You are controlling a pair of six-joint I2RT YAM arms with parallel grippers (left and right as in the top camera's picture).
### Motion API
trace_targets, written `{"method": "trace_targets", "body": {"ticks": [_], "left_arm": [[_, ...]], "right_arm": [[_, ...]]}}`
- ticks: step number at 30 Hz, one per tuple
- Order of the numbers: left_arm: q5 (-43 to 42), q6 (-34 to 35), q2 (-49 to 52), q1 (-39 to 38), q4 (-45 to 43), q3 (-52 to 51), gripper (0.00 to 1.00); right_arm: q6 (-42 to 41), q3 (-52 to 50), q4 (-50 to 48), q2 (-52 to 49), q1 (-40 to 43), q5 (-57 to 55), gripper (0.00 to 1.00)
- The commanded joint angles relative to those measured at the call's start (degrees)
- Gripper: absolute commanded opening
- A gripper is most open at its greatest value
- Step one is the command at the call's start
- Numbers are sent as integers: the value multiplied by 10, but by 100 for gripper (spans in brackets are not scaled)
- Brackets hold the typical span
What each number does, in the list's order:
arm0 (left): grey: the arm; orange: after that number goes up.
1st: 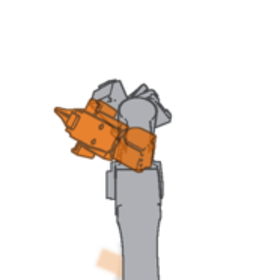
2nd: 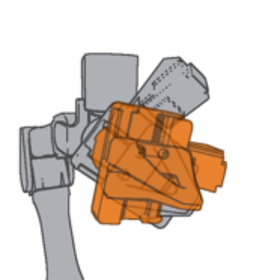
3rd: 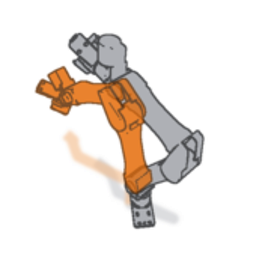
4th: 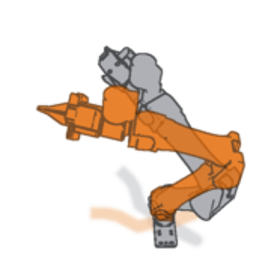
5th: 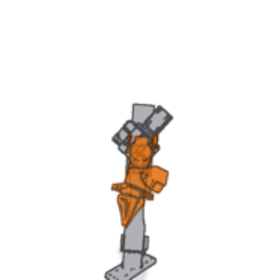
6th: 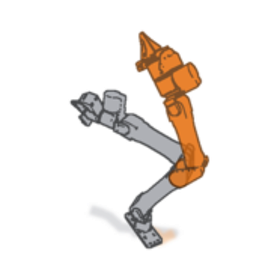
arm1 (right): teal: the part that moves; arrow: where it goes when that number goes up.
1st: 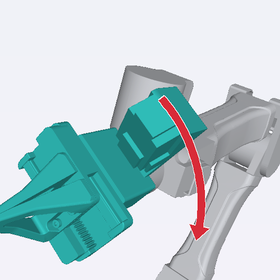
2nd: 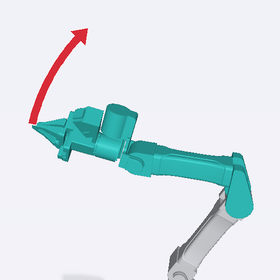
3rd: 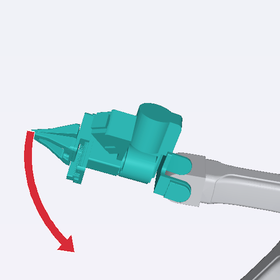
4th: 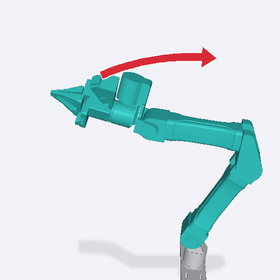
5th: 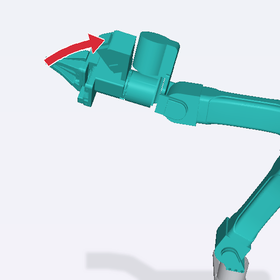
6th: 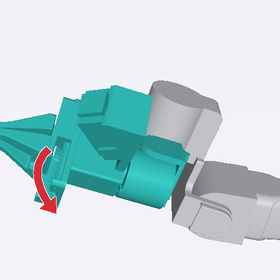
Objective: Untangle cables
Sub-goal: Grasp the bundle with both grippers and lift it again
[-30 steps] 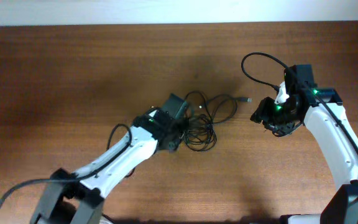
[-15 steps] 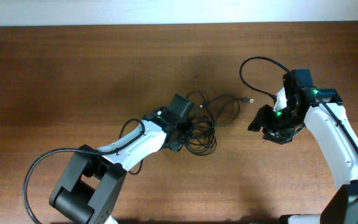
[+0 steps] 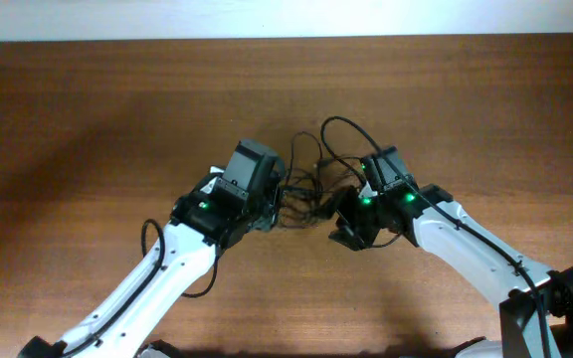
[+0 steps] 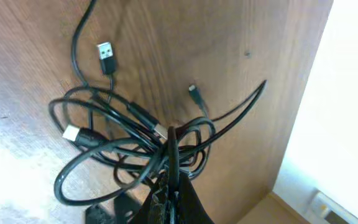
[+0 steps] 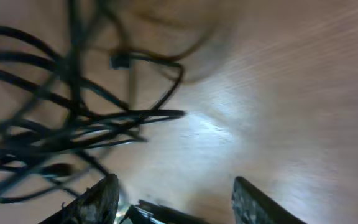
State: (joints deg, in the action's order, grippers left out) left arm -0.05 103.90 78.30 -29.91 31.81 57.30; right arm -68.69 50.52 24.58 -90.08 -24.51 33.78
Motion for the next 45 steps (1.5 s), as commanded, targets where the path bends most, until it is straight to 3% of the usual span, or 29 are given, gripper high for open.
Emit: {"method": "trace_targets", "body": {"ticks": [1, 4, 6, 7, 10, 11, 12, 14, 16, 18, 20, 21, 24, 35, 37, 40, 41, 42, 43, 44, 45], "left_arm": [[14, 11, -26, 1, 9, 0, 0], [16, 11, -26, 1, 10, 0, 0], [15, 11, -31, 4, -4, 1, 0], [12, 11, -46, 17, -5, 1, 0], [15, -46, -140, 65, -2, 1, 0], [18, -66, -169, 84, 5, 1, 0], [18, -74, -181, 94, 6, 1, 0], [14, -80, -206, 106, 9, 1, 0], [16, -122, -209, 106, -1, 1, 0], [13, -349, -209, 106, -76, 1, 0], [-38, -500, -207, 106, -103, 1, 0], [-52, -532, -203, 106, -103, 1, 0], [-77, -548, -180, 106, -103, 1, 0], [-77, -547, -169, 106, -95, 1, 0], [-77, -547, -169, 106, -95, 1, 0], [-104, -548, -169, 106, -95, 1, 0], [-128, -582, -169, 106, -101, 1, 0], [-167, -653, -169, 106, -117, 1, 0], [-189, -680, -169, 106, -124, 1, 0], [-221, -726, -169, 106, -137, 1, 0], [-236, -747, -169, 106, -145, 1, 0]], "right_arm": [[-13, 0, -58, 3, -31, 3, 58], [-13, 0, -90, 3, -73, 3, 55], [-22, -1, -89, -2, -111, -85, 46], [-18, -1, -75, -4, -111, -96, 36], [-2, -1, 41, -4, -106, -199, 23], [-1, -1, 73, -4, -90, -212, 14], [-1, -1, 91, -4, -76, -217, 12], [80, -1, 113, -4, -28, -216, 7], [118, -1, 161, -4, 39, -228, 10], [315, -1, 169, -4, 104, -170, 10], [408, 4, 175, -2, 144, -99, 19], [422, 9, 175, -2, 150, -74, 22], [475, 53, 203, 16, 155, -1, 32], [501, 78, 263, 55, 156, 6, 36], [538, 78, 200, 55, 156, 122, 49], [539, 78, 90, 55, 152, 232, 56], [535, 78, 35, 55, 139, 257, 61], [518, 78, -6, 55, 124, 256, 62], [481, 78, -41, 54, 109, 255, 63], [377, 78, -84, 54, 74, 178, 66], [342, 78, -90, 54, 55, 135, 66]]}}
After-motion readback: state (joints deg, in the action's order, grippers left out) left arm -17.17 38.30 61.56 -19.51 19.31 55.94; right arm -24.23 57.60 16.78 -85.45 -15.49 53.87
